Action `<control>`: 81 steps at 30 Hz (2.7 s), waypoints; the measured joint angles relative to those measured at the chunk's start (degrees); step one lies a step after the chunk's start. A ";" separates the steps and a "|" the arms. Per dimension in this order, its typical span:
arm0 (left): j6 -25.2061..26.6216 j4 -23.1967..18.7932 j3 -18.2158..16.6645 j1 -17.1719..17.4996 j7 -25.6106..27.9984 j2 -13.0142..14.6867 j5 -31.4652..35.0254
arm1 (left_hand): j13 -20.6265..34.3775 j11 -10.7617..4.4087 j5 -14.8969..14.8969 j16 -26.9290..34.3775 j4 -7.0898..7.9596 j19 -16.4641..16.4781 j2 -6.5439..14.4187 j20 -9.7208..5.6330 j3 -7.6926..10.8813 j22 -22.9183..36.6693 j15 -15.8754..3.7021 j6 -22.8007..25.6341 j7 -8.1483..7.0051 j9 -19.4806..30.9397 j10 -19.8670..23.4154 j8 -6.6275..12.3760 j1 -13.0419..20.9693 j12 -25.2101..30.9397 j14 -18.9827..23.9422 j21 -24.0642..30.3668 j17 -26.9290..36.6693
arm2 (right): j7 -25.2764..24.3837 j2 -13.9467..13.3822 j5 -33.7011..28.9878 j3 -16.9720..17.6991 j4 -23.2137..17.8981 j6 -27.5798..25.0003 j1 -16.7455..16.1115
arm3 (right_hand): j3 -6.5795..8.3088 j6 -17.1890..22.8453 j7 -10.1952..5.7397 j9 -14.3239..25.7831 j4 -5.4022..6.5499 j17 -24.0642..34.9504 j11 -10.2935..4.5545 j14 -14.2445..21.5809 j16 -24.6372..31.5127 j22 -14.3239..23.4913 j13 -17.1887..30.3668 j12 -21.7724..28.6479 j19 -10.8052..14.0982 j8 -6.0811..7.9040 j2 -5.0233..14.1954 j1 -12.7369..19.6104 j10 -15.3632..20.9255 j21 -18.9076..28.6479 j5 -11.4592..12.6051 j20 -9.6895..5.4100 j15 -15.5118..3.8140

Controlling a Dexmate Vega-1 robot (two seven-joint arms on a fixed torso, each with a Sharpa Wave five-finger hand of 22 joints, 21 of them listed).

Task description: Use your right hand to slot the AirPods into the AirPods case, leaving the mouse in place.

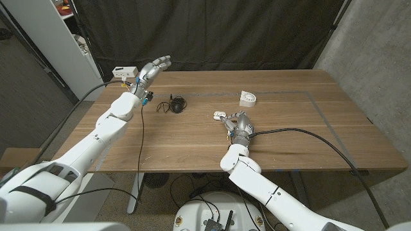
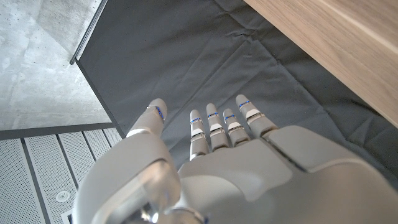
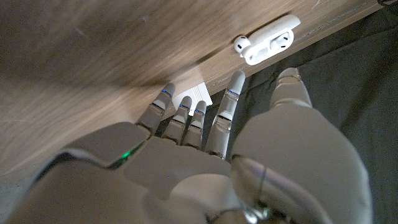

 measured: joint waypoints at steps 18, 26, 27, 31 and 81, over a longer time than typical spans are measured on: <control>-0.96 2.58 1.23 -2.16 -1.84 -0.40 0.18 | -0.01 0.00 0.00 -0.01 0.00 0.00 0.00 0.00 0.00 0.00 -0.29 0.04 -0.47 0.00 0.00 0.00 0.00 0.00 0.29 0.00 0.00 | -3.20 2.16 1.23 0.34 4.97 3.18 -0.01 | 1.12 -0.33 0.05 0.00 -1.12 0.46 0.01 0.31 0.00 0.02 0.01 0.00 0.30 -0.27 1.22 2.24 0.00 -0.01 0.44 -0.54 0.31; -0.46 1.73 1.25 -1.92 -1.55 -0.08 0.27 | -0.01 0.01 0.00 -0.01 -0.17 0.00 0.00 0.00 -0.17 0.00 -0.29 -0.28 -0.77 0.00 -0.01 0.00 0.00 0.00 0.29 0.00 0.00 | -2.65 2.52 2.48 0.81 5.99 2.69 0.96 | 1.53 -1.65 0.18 -0.26 -1.18 0.72 0.01 0.10 0.00 0.11 0.10 -0.47 -0.44 -0.33 1.15 2.76 -0.01 0.00 0.44 -0.42 0.10; -0.38 1.60 1.25 -1.86 -1.52 -0.05 0.27 | -0.01 0.01 0.00 -0.01 -0.24 0.00 0.00 0.00 -0.24 0.00 -0.29 -0.28 -0.77 0.00 -0.01 0.00 0.00 0.00 0.29 0.00 0.00 | -2.48 2.54 2.70 0.84 6.05 2.53 1.07 | 1.53 -1.65 0.18 -0.26 -1.18 0.72 0.01 0.10 0.00 0.11 0.15 -0.47 -0.47 -0.33 1.15 2.76 -0.01 0.00 0.44 -0.44 0.10; -0.04 1.21 1.25 -1.67 -1.37 0.01 0.28 | -0.01 0.01 0.00 -0.01 -0.24 0.00 0.00 0.00 -0.24 0.00 -0.29 -0.28 -0.77 0.00 -0.01 0.00 0.00 0.00 0.29 0.00 0.00 | -1.89 2.67 3.40 0.93 6.32 1.95 1.63 | 1.76 -1.43 0.40 -0.26 -1.41 0.72 0.01 0.10 -0.44 0.11 0.17 -0.46 -0.55 -0.33 1.45 3.06 -0.01 -0.01 0.44 -0.53 0.10; 0.93 2.04 1.76 -2.27 -2.00 0.03 0.19 | -0.01 0.01 0.22 -0.04 -0.24 -0.33 -0.26 0.32 -0.56 0.00 -0.28 -0.28 -0.75 0.00 -0.01 -0.45 -0.26 0.00 0.28 0.00 0.00 | 2.39 2.64 7.73 -0.91 6.70 -1.32 4.15 | 5.68 3.22 -0.13 -0.21 -3.70 0.78 -0.56 -0.44 -0.72 -0.06 0.70 -0.67 -0.02 3.35 1.76 13.32 1.17 -0.47 -0.45 -1.70 0.00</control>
